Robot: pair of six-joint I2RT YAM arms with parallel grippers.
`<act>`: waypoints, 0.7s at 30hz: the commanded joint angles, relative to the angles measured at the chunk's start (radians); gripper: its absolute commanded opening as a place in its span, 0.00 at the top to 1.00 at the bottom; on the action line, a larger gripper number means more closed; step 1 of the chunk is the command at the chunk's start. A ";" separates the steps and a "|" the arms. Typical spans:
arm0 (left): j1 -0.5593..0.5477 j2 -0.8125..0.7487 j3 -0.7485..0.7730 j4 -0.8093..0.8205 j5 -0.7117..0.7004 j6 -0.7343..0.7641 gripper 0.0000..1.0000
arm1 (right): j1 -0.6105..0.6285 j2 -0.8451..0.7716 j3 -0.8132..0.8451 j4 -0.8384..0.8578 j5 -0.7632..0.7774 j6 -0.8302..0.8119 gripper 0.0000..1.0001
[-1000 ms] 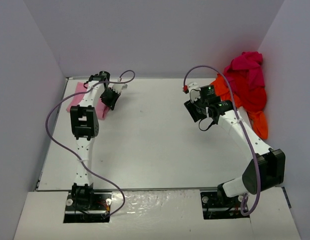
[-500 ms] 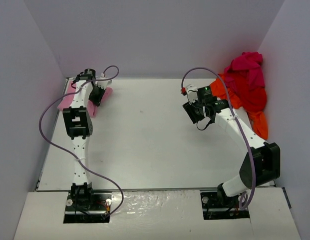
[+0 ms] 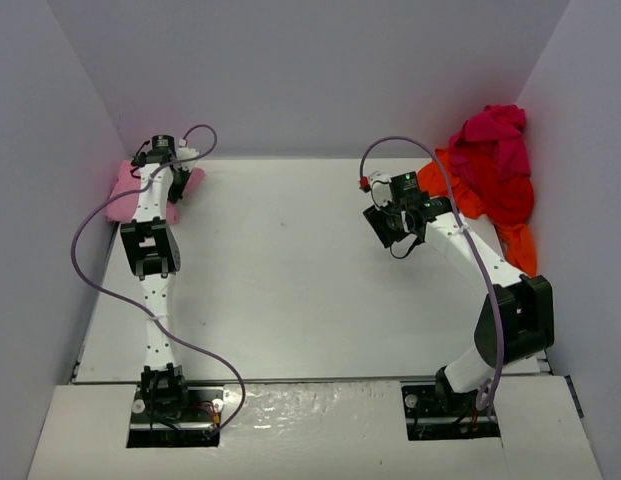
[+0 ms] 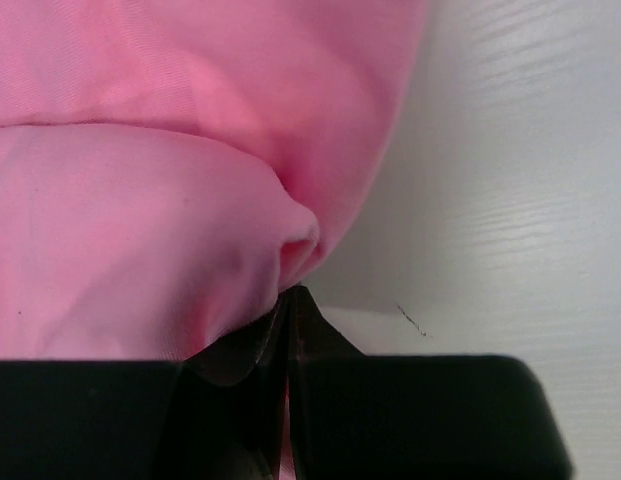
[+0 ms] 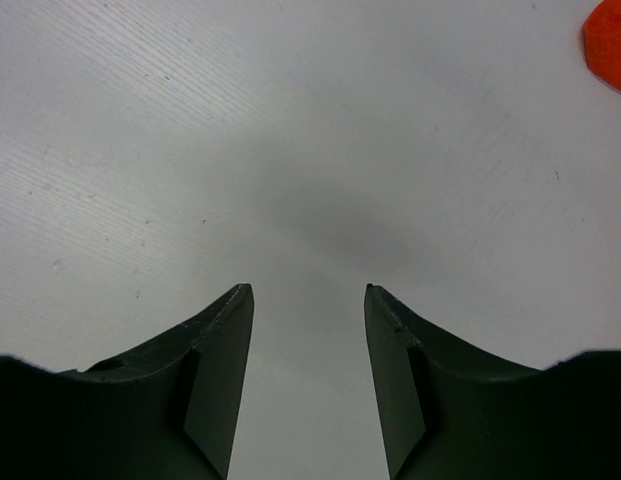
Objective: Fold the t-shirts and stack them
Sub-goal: Neatly place the folded tshirt to the corner
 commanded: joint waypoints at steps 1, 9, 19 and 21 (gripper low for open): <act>-0.034 -0.022 0.024 0.056 -0.073 -0.027 1.00 | -0.002 0.010 0.051 0.028 0.012 -0.003 0.55; -0.112 -0.010 0.071 0.079 -0.120 -0.026 1.00 | -0.002 0.025 0.060 0.025 0.021 -0.003 0.55; -0.147 -0.160 -0.018 0.148 -0.031 -0.109 0.50 | 0.000 -0.003 0.057 0.017 0.026 -0.005 0.55; -0.145 -0.226 -0.028 0.142 0.005 -0.127 0.36 | 0.000 -0.023 0.055 0.017 0.028 -0.008 0.55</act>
